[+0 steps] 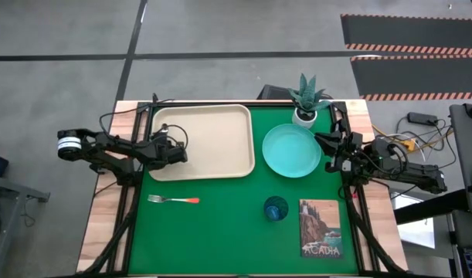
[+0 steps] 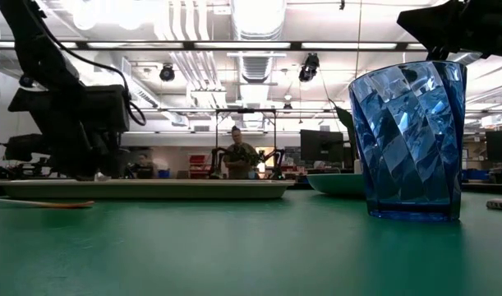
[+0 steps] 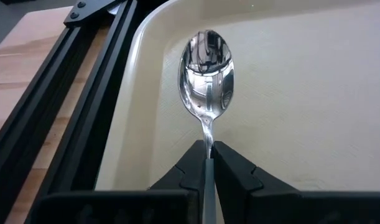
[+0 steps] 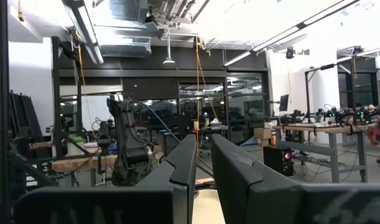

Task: Pick and place plate/cup/fork/spoon on tray
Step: Put the orange spoon on the white tray

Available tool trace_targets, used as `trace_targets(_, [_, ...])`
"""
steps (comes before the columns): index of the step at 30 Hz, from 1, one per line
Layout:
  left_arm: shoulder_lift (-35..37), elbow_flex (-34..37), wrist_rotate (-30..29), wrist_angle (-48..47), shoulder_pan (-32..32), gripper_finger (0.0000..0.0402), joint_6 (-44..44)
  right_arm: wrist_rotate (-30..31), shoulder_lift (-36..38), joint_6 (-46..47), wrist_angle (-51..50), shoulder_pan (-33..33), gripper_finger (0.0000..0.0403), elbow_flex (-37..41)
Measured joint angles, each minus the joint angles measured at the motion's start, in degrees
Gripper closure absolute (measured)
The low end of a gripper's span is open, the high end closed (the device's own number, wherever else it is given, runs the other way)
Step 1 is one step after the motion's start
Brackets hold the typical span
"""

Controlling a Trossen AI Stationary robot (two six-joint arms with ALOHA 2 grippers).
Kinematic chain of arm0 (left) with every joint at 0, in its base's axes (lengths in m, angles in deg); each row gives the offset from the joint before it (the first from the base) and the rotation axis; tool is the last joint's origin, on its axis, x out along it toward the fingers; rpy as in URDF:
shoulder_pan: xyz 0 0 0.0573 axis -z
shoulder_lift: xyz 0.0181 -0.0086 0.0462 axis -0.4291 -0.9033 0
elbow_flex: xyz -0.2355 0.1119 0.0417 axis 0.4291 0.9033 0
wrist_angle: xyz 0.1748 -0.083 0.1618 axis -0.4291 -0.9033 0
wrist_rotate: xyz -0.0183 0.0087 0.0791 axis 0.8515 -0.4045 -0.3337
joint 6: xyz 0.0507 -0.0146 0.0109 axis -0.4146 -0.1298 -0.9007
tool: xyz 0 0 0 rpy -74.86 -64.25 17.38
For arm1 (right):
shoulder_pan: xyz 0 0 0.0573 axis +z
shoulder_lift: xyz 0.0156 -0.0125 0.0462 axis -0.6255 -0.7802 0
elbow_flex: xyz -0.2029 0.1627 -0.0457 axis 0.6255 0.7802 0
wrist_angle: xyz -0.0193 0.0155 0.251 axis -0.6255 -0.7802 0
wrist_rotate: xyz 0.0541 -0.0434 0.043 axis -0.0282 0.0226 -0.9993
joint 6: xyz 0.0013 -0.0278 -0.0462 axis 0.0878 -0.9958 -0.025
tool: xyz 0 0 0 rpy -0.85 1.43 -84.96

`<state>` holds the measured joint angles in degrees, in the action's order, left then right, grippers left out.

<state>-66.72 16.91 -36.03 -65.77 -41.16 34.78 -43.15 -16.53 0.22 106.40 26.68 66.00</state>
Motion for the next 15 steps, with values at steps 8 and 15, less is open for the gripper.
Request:
trace_targets(8, [0.0, 0.0, 0.0, 0.0, 0.0, 0.0361, 0.0, 0.0, 0.0, 0.0, 0.0, 0.0, 0.0360, 0.0])
trace_targets(15, [0.0, 0.0, 0.3, 0.0, 0.0, 0.0359, 0.0, 0.0, 0.0, 0.0, 0.0, 0.0, 0.0360, 0.0])
